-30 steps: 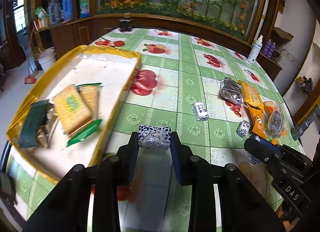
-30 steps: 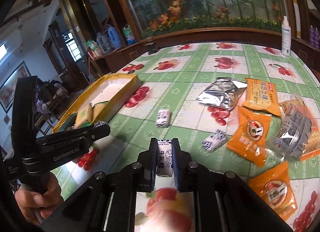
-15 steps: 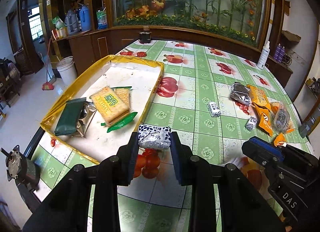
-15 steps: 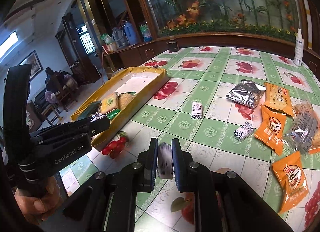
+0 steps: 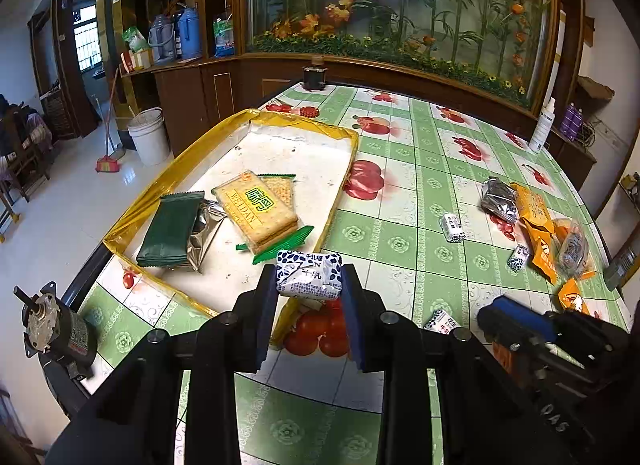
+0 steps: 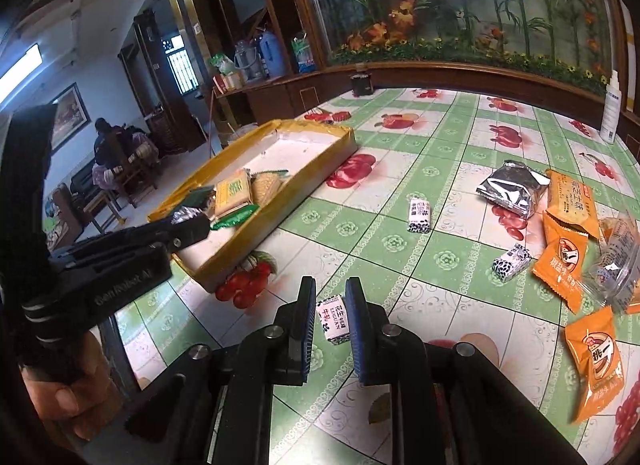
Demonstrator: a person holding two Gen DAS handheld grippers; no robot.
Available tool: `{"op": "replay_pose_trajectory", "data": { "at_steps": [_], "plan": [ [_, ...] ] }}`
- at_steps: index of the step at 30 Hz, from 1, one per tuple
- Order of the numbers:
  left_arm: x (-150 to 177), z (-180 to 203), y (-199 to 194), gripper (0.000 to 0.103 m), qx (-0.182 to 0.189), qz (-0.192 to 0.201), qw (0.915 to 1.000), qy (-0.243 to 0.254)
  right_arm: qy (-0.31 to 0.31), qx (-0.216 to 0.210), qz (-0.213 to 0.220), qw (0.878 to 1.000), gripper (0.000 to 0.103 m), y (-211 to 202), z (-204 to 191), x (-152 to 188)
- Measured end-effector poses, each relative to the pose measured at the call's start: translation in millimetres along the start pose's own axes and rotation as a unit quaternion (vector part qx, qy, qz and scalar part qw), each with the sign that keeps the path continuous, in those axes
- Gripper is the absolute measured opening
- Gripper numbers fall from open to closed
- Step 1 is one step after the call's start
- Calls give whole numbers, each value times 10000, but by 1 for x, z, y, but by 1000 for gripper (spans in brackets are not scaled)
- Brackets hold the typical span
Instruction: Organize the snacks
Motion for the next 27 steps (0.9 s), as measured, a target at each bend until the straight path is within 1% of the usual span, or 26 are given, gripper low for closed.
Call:
{"op": "replay_pose_trajectory", "data": {
  "at_steps": [2, 4, 5, 10, 11, 13, 14, 21, 27],
  "plan": [
    [1, -2, 1, 29, 7, -19, 10000, -15, -82, 27, -202, 9998, 18, 12, -1, 7],
    [1, -4, 2, 29, 17, -37, 10000, -32, -199, 113, -404, 9989, 23, 25, -2, 15],
    [2, -4, 3, 29, 19, -45, 10000, -35, -222, 131, -454, 9986, 28, 29, -2, 18],
    [1, -11, 6, 29, 15, -74, 9999, -115, -259, 199, -730, 9968, 27, 46, 0, 29],
    [1, -12, 6, 29, 11, -81, 9999, -134, -266, 225, -709, 9969, 24, 46, 1, 29],
    [2, -14, 7, 29, 14, -93, 9998, -176, -284, 232, -732, 9966, 23, 46, 0, 28],
    [1, -15, 7, 29, 15, -91, 9998, -190, -276, 214, -716, 9968, 19, 46, 0, 27],
    [-2, -35, 8, 29, -79, -82, 9993, -367, -221, -27, -450, 9987, 19, 37, -16, 2],
    [-5, -52, 8, 29, -153, -34, 9987, -477, -334, -302, -235, 9987, 19, 39, -45, -25]
  ]
}}
Point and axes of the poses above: each gripper's, at about its wrist camera, not at the fingertips, and y roughly the way its jaws point, z to its right, x to its underside, the point moved 8 cm from there along y, roughly the way its jaws point, and after that the axes turned 6 degrees about z, right-handed, at the moved point
